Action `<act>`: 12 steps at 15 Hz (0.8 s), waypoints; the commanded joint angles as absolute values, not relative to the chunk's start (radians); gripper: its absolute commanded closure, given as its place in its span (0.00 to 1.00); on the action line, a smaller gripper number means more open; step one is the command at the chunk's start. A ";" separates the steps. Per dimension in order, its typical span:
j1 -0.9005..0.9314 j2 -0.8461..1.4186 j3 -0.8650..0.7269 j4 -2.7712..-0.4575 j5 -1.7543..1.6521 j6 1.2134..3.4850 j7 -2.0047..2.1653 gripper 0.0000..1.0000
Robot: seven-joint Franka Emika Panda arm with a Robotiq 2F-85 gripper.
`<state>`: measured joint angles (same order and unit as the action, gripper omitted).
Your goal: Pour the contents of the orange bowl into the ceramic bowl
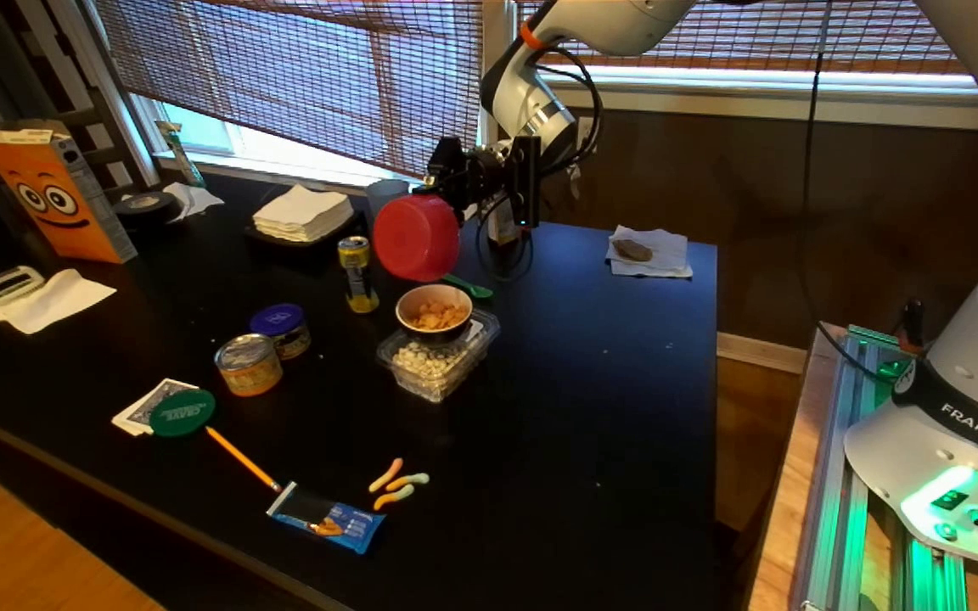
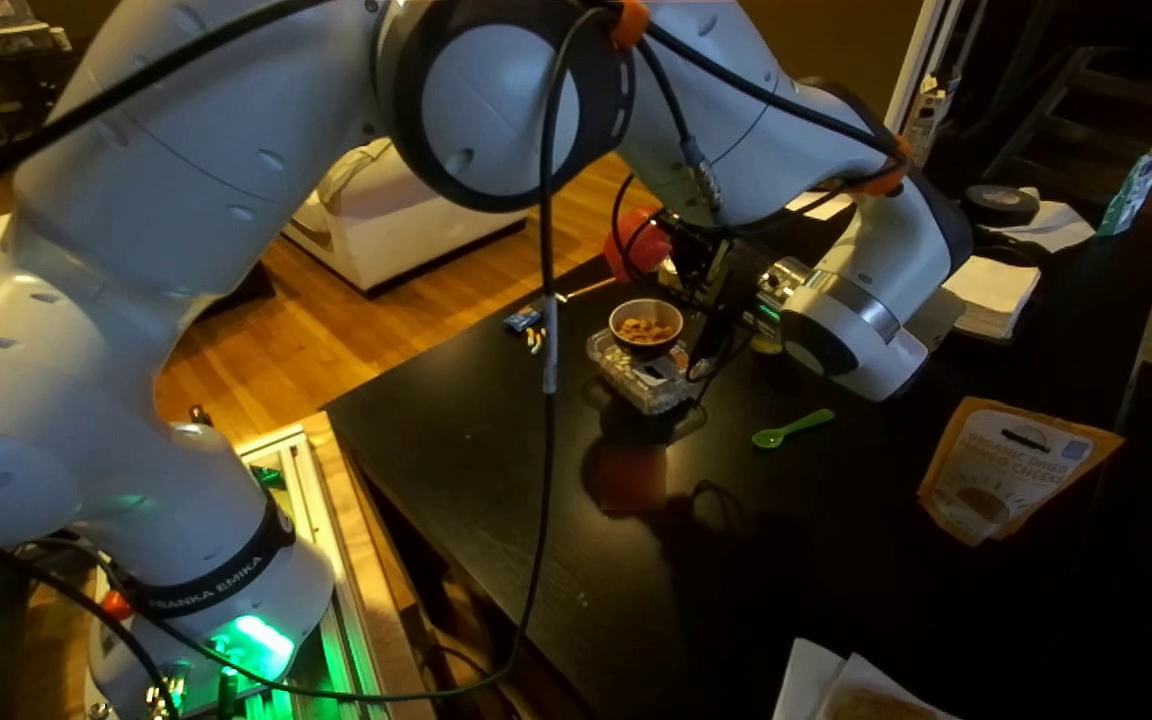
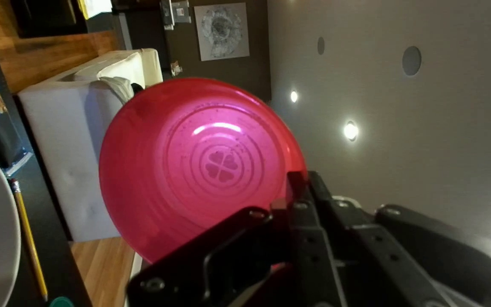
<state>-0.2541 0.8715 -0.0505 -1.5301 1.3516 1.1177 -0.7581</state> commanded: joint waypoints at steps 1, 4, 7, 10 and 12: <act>-0.205 0.757 -0.090 -1.626 1.349 1.217 -0.686 0.99; -0.165 0.638 -0.123 -1.730 1.339 1.365 -0.640 0.99; -0.131 0.519 -0.144 -1.830 1.323 1.505 -0.590 0.99; -0.103 0.413 -0.154 -1.921 1.307 1.668 -0.547 0.99; -0.091 0.360 -0.154 -1.969 1.285 1.779 -0.511 0.99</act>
<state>-0.1238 0.4830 -0.1392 -1.8434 1.3199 1.6336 -0.5652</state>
